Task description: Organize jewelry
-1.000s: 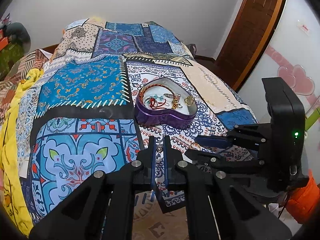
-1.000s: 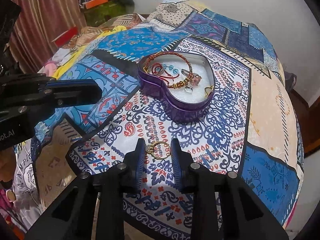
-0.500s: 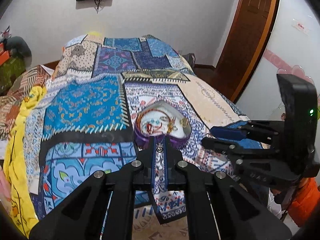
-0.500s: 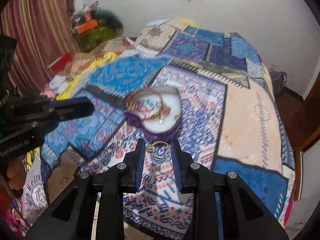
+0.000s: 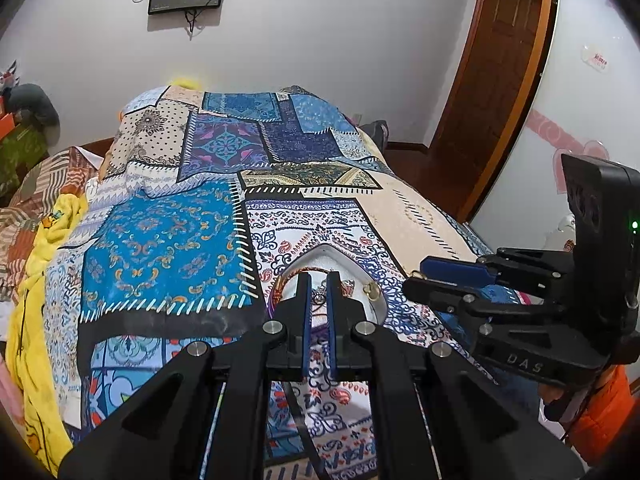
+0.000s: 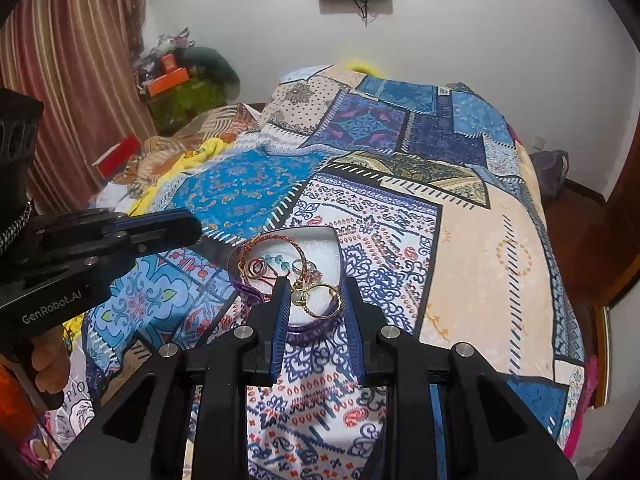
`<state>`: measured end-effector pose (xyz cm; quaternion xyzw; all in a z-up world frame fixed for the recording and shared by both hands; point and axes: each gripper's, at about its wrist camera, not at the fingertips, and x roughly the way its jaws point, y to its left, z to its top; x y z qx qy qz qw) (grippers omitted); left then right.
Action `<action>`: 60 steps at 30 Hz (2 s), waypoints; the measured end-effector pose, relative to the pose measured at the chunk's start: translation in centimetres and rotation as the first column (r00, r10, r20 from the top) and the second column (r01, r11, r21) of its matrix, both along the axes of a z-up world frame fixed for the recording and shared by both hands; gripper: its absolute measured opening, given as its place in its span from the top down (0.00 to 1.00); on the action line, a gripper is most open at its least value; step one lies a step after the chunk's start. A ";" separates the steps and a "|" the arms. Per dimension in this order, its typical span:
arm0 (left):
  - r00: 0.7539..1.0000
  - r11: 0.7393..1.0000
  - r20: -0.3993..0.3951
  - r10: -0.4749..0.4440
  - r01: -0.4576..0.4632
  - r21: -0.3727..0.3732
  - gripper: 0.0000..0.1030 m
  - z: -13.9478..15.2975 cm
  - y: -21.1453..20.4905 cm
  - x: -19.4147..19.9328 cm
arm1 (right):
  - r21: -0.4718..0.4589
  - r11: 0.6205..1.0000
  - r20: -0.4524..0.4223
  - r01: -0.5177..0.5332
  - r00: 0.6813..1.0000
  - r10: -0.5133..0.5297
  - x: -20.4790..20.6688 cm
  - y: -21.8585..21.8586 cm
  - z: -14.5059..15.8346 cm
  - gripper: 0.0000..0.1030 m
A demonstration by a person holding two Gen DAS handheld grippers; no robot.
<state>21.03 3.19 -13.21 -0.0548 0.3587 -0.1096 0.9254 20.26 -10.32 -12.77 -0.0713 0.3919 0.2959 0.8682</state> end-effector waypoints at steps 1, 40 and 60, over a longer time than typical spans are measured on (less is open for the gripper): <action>1.000 1.000 -0.003 0.000 0.000 0.001 0.95 -0.2 0.0 0.3 | -0.001 1.000 -0.003 -0.003 1.000 0.003 0.1 0.1 -0.2 0.77; 0.999 1.000 -0.050 0.010 -0.011 -0.005 0.92 -1.2 0.6 1.3 | -0.070 0.997 -0.030 -0.039 0.999 0.037 1.1 1.9 -0.4 0.71; 0.884 0.985 0.455 0.109 -0.158 0.070 0.90 15.3 -2.2 -13.8 | 0.261 0.964 0.448 0.042 0.880 -0.160 -13.2 -5.0 18.0 0.71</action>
